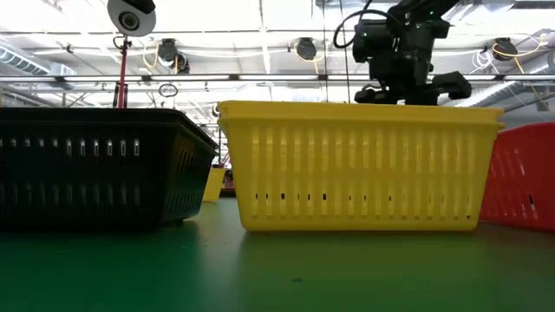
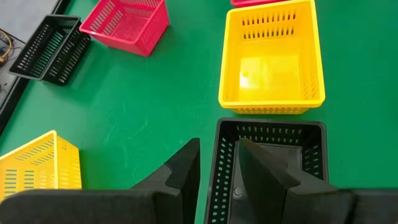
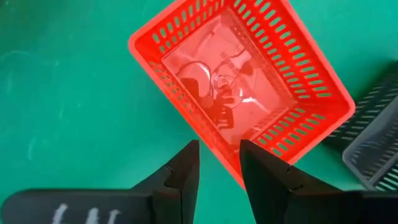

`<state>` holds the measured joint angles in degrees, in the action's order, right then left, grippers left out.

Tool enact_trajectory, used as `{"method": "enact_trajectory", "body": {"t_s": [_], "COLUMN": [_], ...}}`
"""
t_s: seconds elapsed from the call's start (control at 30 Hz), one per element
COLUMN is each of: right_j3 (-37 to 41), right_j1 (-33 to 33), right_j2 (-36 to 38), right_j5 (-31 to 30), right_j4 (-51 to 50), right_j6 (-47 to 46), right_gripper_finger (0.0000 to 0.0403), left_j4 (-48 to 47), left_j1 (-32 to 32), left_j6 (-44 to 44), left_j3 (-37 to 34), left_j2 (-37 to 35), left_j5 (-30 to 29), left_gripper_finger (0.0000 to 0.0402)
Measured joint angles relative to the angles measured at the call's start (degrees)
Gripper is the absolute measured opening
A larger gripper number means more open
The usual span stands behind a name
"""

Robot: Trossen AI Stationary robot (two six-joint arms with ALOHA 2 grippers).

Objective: Stack baskets by color
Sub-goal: Stack the top right red bin on top of the bottom right red bin

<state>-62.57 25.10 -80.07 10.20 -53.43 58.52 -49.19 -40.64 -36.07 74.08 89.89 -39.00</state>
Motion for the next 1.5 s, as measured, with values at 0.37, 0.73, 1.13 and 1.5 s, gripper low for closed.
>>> {"method": "enact_trajectory", "body": {"t_s": [0.37, 0.73, 1.13, 1.5], "right_j3": [0.00, 1.85, 10.60, 10.68], "right_j1": [0.13, -0.04, -1.59, -3.15], "right_j2": [-5.17, -7.80, -7.58, -6.89], "right_j5": [-4.68, -6.09, -10.36, -10.15], "right_j4": [1.02, 3.30, 13.02, 12.26], "right_j6": [4.41, 7.51, 11.37, 6.69], "right_gripper_finger": [0.0155, 0.0155, 0.0090, 0.0092], "left_j4": [0.20, 0.22, 0.22, 0.26], "left_j1": [0.00, 0.00, 0.00, 0.02], "left_j6": [-0.13, -0.17, 0.15, 0.84], "left_j3": [0.00, 0.00, 0.00, 0.00], "left_j2": [0.00, 0.00, 0.00, 0.00], "left_j5": [0.02, 0.02, 0.00, -0.02], "left_gripper_finger": [0.0113, 0.0113, 0.0113, 0.0113]}}
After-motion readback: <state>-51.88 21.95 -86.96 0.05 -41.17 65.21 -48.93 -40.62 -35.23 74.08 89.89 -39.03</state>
